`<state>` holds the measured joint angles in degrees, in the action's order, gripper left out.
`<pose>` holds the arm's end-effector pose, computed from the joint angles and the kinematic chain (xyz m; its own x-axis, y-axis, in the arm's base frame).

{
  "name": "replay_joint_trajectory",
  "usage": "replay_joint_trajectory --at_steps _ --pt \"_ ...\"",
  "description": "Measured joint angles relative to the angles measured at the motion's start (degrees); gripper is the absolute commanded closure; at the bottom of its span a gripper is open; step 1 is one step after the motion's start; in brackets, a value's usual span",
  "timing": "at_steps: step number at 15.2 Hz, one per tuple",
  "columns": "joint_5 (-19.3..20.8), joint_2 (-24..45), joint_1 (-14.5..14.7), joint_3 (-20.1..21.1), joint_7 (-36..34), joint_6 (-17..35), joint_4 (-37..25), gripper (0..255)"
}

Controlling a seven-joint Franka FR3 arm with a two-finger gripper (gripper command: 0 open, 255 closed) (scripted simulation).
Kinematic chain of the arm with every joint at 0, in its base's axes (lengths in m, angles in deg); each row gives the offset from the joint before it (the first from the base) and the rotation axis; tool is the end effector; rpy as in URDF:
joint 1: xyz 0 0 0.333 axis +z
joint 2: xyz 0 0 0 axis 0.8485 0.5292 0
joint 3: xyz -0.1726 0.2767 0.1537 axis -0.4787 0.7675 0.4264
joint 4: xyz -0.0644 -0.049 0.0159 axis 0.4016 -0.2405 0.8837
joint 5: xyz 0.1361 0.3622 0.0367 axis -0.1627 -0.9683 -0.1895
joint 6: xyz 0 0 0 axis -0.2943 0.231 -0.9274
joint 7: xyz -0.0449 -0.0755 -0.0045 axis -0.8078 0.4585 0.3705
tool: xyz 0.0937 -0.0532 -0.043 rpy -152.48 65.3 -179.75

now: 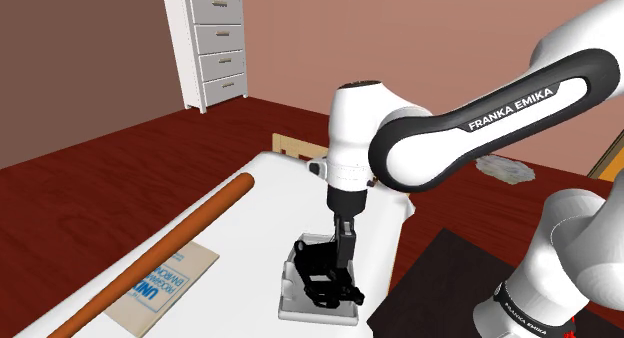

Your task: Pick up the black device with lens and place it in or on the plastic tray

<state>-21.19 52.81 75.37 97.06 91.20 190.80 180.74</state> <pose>0.3448 0.2755 0.4134 0.7153 0.6976 -0.0404 0.6861 -0.7121 -0.1490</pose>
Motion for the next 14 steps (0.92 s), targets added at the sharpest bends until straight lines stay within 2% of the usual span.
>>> replay_joint_trajectory --at_steps 6,7,14 --pt "0.0 0.3 0.0 0.0 0.1 0.7 0.4 255" --pt "0.0 0.3 0.0 0.0 0.1 0.7 0.4 0" --pt "0.0 -0.3 0.0 -0.1 0.1 -0.3 -0.1 0"
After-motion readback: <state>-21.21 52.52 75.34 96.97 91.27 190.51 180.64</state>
